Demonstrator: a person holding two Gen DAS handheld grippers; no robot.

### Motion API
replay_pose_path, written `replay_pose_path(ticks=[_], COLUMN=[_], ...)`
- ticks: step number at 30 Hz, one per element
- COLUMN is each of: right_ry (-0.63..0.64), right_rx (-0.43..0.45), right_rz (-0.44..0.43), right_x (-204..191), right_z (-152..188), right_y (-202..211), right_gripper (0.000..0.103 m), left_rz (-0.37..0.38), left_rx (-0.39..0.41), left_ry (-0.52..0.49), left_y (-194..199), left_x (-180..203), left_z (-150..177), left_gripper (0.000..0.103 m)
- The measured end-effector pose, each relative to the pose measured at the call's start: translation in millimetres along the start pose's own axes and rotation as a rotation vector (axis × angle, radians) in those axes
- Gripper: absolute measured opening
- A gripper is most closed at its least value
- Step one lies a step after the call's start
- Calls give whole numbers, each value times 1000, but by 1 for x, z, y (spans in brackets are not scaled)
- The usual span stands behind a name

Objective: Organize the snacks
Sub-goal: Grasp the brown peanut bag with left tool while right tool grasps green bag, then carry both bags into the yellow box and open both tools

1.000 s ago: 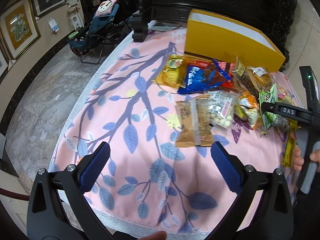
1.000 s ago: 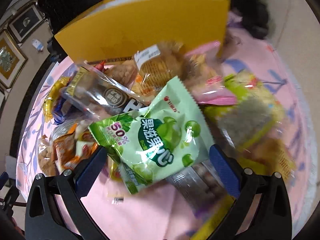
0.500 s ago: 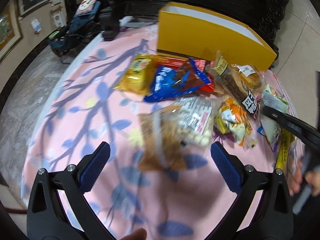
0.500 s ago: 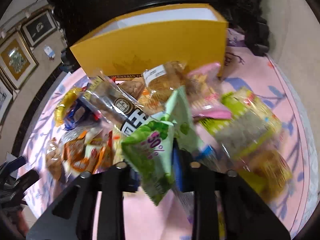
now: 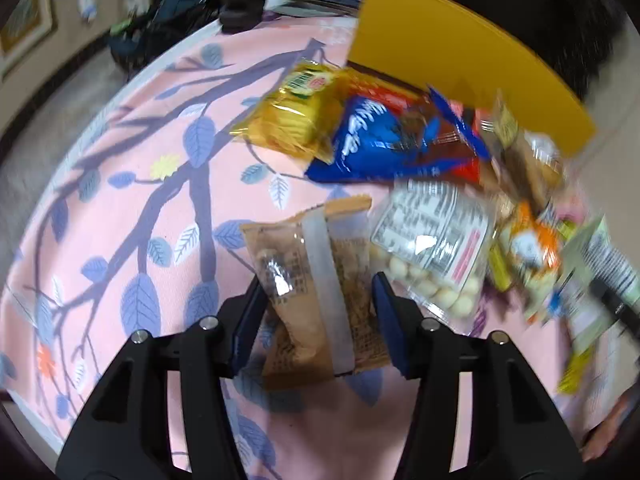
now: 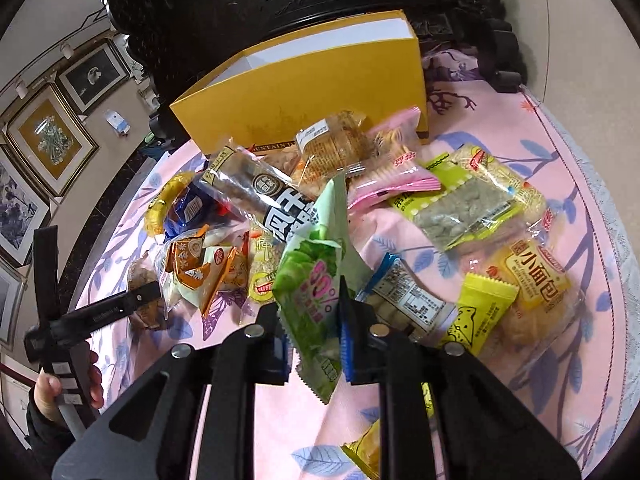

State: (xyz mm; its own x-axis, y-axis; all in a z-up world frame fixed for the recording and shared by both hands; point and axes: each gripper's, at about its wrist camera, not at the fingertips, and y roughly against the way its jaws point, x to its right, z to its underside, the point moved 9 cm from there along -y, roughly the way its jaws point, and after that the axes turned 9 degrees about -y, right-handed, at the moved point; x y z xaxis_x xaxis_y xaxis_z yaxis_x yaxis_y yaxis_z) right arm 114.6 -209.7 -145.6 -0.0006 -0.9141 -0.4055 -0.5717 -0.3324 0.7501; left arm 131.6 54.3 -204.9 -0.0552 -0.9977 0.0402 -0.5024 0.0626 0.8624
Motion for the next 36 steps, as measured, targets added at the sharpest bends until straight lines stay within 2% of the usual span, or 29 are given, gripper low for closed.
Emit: replay_pose_path(ticks=[1,3,4,7,12,18,22,25,27,30,33,34,36], right_ry=[-2,-2,0,10,9,37,59,80,85,73,55,47,25], right_rx=[2,10,15,38,106,147,130,139,150,164,182,181,174], right_rz=[2,14,20,43,21,2,-14,-24,-43,-71,-53,-44,-29], right_x=[1,1,2,-1,-12,-30,-40,-50,-59,-72,-78,-77,-74], right_z=[-1,-1,-1,0,-3,-3,-5,-25,-50,-99,-153,-165,-189], right_y=[-1,-3,-4,2,28,49,49,52,53,48,33,26,12], right_gripper=[19,18,18,12,11,11,11,11,11,11,11,11,11], left_rz=[-35,-67,-79,-27,-2,63,81,92,91,89,96,78,61], left_rx=[3,15,22,22,64,169,190,200,216,256,278,284,281], left_ry=[-50,-86,-85,-59,-62,-88,-121,-165,-183,-183,-166,-159,-159], left_y=[-1,0,1,11,39,91,106,104,103,102,96,91,82], left_x=[4,6,5,4,5,18,37,56,69,85,96,98,100], left_z=[2,5,7,12,18,4,-13,-43,-73,-133,-194,-215,-237], left_gripper=[56,55,46,38,37,36,36,36,37,37,37,37,37])
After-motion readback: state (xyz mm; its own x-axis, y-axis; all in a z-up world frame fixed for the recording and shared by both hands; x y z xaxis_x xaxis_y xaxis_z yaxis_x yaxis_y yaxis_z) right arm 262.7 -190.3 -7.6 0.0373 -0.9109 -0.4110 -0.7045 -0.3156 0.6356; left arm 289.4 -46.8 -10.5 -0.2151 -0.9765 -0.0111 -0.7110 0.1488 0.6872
